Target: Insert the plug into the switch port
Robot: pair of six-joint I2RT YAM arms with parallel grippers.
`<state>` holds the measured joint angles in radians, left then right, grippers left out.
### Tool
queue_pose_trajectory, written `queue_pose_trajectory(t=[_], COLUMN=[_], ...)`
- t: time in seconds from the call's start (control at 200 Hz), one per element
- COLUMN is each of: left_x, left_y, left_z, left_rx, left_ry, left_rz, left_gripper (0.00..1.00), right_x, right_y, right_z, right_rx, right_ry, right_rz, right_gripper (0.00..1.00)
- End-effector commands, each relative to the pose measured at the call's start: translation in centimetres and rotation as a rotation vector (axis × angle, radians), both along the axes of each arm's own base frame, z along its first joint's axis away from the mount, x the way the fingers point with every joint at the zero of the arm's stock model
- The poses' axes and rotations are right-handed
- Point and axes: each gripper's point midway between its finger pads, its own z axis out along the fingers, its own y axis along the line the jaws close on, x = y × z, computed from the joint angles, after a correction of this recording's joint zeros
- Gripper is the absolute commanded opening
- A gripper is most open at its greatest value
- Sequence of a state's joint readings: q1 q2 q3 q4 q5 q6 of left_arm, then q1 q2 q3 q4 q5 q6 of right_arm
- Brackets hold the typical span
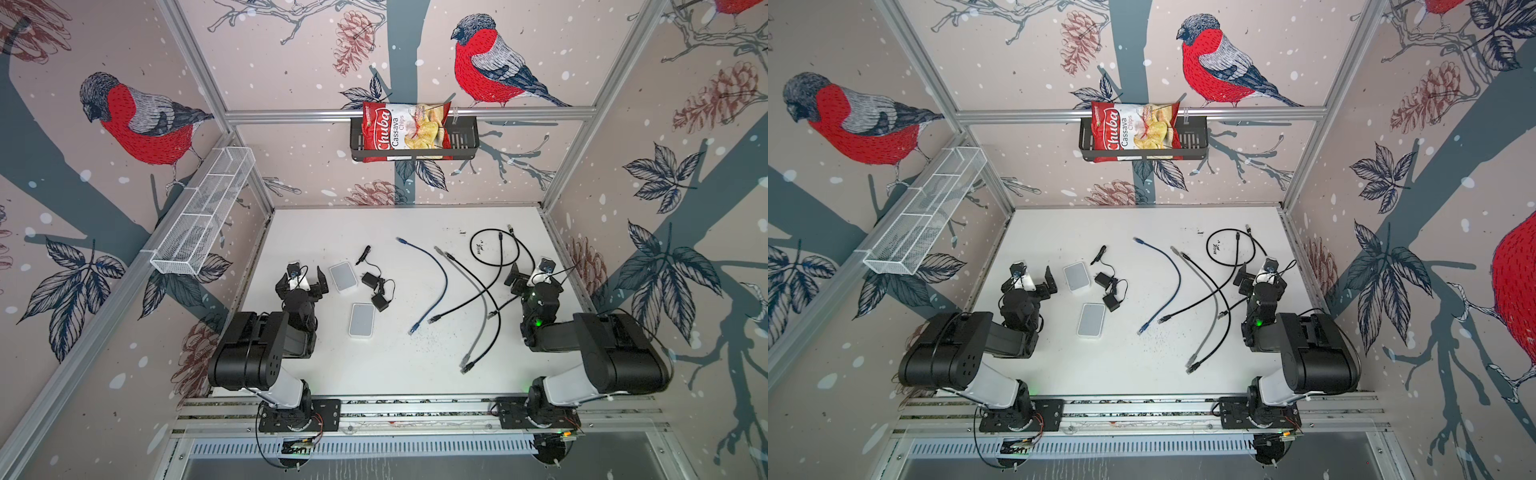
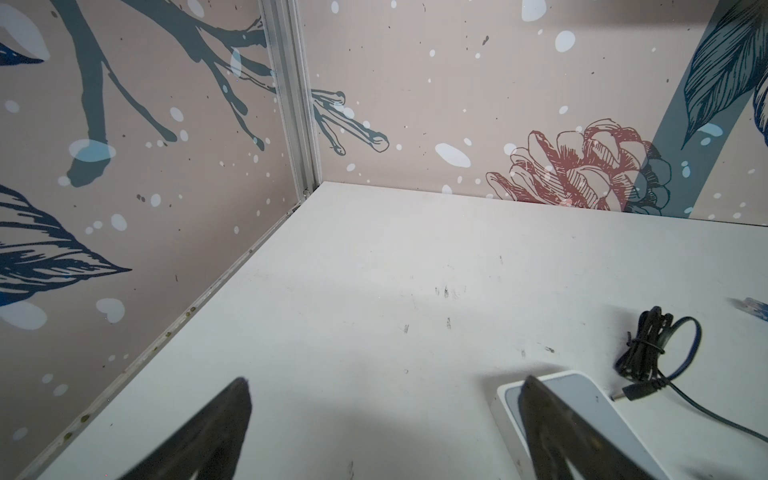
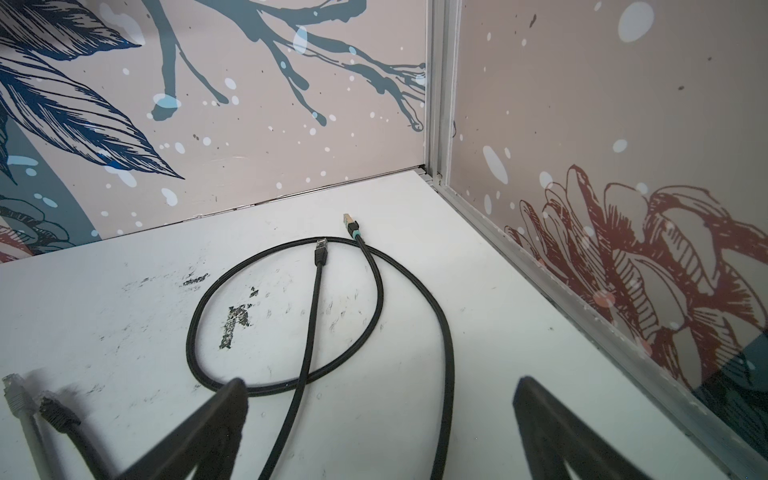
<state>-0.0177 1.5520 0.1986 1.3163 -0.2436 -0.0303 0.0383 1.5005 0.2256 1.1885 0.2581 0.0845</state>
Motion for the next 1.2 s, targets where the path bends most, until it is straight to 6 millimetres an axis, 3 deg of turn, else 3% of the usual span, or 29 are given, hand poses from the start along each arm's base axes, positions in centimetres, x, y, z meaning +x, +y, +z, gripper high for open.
queue_pose_trajectory(t=[0.0, 0.24, 0.685, 0.83, 0.981, 1.086, 1.196], left_x=[0.1, 0.1, 0.8, 0.4, 1.2, 2.1, 2.5], left_y=[0.0, 0.0, -2.2, -2.3, -1.2, -0.9, -2.5], left_z=[1.1, 1.2, 1.4, 3.0, 3.3, 2.4, 1.1], left_rx=[-0.012, -0.012, 0.019, 0.014, -0.049, -0.144, -0.242], left_ry=[-0.048, -0.049, -0.033, -0.038, 0.069, 0.196, 0.309], left_rz=[0.001, -0.002, -0.134, -0.135, -0.065, -0.02, -0.065], left_gripper=[0.99, 0.99, 0.98, 0.98, 0.98, 0.98, 0.98], right_x=[0.1, 0.1, 0.1, 0.5, 1.2, 1.9, 1.8], right_y=[-0.1, -0.1, 0.0, 1.0, 1.7, 3.7, 5.2], right_z=[0.6, 0.6, 1.1, 2.0, 2.4, 3.7, 4.9], right_rx=[0.012, 0.012, -0.002, -0.043, 0.005, 0.033, 0.044], right_ry=[-0.027, -0.029, -0.027, 0.01, 0.093, 0.141, 0.149], right_rz=[-0.008, -0.009, -0.018, -0.008, -0.012, 0.042, 0.036], right_gripper=[1.0, 0.99, 1.0, 1.0, 0.99, 0.99, 0.98])
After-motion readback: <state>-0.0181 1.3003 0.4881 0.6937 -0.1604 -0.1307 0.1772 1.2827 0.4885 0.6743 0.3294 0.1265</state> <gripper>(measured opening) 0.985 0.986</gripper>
